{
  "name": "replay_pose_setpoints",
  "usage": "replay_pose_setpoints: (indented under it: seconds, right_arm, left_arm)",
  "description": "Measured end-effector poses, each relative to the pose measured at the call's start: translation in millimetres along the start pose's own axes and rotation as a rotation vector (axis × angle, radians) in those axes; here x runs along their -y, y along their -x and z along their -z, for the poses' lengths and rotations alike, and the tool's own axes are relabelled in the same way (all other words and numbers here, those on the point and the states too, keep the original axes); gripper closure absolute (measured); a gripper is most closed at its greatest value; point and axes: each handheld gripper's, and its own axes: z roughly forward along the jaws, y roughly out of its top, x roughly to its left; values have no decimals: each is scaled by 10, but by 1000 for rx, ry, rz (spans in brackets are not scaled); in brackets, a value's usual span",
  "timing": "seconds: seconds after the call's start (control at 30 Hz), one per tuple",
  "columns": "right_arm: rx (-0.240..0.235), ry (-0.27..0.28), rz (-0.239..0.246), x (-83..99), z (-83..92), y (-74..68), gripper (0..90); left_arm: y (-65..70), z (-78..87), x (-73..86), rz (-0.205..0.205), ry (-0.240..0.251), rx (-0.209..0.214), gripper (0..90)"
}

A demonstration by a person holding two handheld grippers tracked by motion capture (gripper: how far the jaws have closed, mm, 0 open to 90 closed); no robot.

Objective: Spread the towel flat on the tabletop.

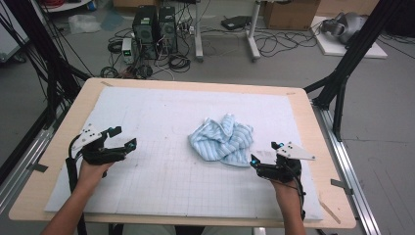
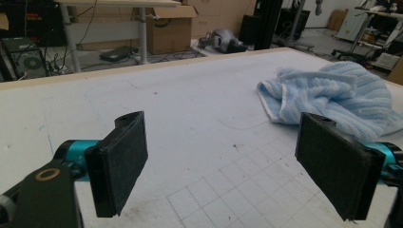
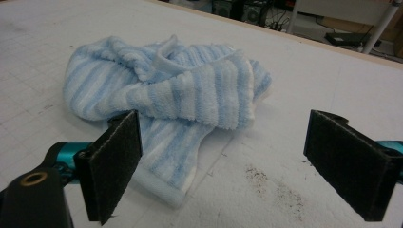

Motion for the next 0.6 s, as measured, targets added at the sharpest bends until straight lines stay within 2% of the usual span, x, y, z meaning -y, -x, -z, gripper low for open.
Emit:
replay_pose_setpoints:
  seconds: [0.23,0.6]
  right_arm:
    - [-7,0,0,11,3,0,117]
    - [-47,-1,-18,28,-38,14,117]
  left_arm:
    - [-7,-17,7,1,-2,3,183]
    - [1,-32,16,-2,-9,13,183]
